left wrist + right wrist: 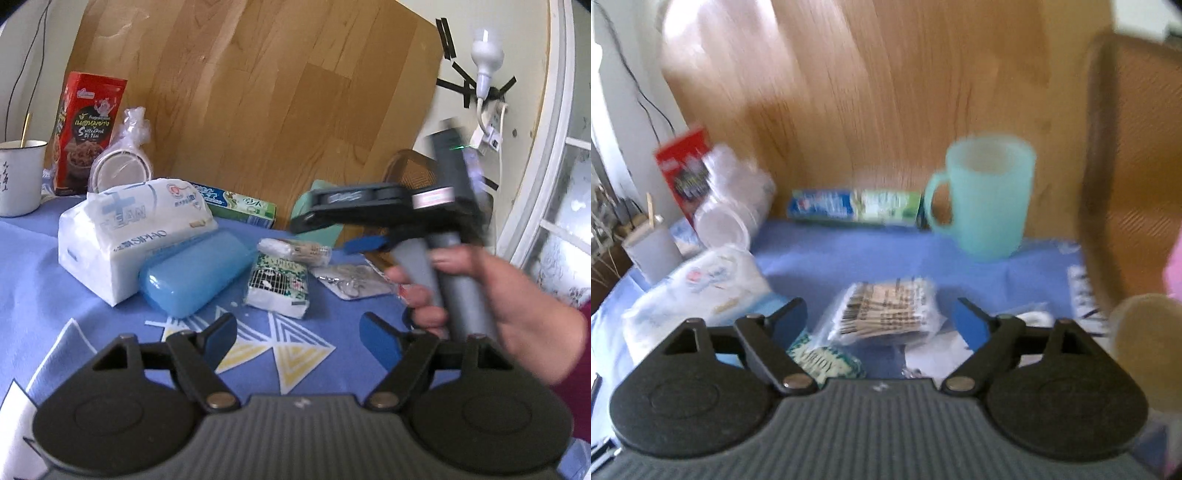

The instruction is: Organize soft objects

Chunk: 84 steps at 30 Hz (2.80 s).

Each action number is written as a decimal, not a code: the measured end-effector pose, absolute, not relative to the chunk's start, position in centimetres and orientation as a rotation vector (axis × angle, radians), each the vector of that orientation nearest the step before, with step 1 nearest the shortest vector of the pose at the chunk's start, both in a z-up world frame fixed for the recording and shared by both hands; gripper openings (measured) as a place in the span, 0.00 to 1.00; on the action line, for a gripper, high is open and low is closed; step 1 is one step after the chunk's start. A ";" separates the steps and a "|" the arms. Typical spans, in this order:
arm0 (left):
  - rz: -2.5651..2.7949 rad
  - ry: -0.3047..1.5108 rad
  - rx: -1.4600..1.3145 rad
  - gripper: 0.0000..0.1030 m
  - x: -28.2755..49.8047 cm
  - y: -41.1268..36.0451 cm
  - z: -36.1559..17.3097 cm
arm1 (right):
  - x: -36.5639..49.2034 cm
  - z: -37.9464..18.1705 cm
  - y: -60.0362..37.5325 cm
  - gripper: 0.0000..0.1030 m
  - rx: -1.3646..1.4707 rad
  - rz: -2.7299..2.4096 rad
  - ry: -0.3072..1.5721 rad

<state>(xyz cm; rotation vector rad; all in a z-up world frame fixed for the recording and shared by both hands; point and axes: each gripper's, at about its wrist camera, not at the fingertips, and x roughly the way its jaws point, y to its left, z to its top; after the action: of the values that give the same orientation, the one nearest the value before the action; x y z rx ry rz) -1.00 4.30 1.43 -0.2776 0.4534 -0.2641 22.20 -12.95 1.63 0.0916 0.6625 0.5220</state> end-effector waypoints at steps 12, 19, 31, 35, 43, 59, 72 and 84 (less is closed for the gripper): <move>-0.268 0.441 -0.306 0.76 -0.9 4.7 1.4 | 15.2 3.9 -16.0 0.68 0.074 0.532 0.454; -0.253 0.457 -0.332 0.78 -0.6 5.2 1.3 | 4.8 1.8 -21.9 0.69 -0.042 0.636 0.385; -0.252 0.496 -0.241 0.80 -0.5 3.6 1.2 | -0.8 -3.2 -22.6 0.83 -0.157 0.903 0.506; -0.252 0.502 -0.240 0.83 -0.4 3.6 1.2 | -0.2 -3.4 -22.9 0.89 -0.124 0.853 0.501; -0.264 0.502 -0.238 0.83 -0.4 3.5 1.2 | -0.1 -3.7 -23.2 0.91 -0.103 0.824 0.516; -0.303 0.486 -0.267 0.86 -0.6 4.0 1.3 | 0.3 -3.9 -22.9 0.93 -0.106 0.815 0.530; -0.320 0.483 -0.278 0.86 -0.6 4.1 1.4 | 0.3 -4.0 -22.9 0.94 -0.107 0.818 0.530; -0.315 0.489 -0.271 0.86 -0.5 3.9 1.2 | 0.4 -4.0 -23.0 0.94 -0.103 0.819 0.530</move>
<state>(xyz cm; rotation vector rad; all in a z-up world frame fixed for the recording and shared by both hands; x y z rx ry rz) -0.46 3.90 1.24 -0.2710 0.4894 -0.3150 0.35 -22.99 -3.99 -0.1026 0.5302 0.8185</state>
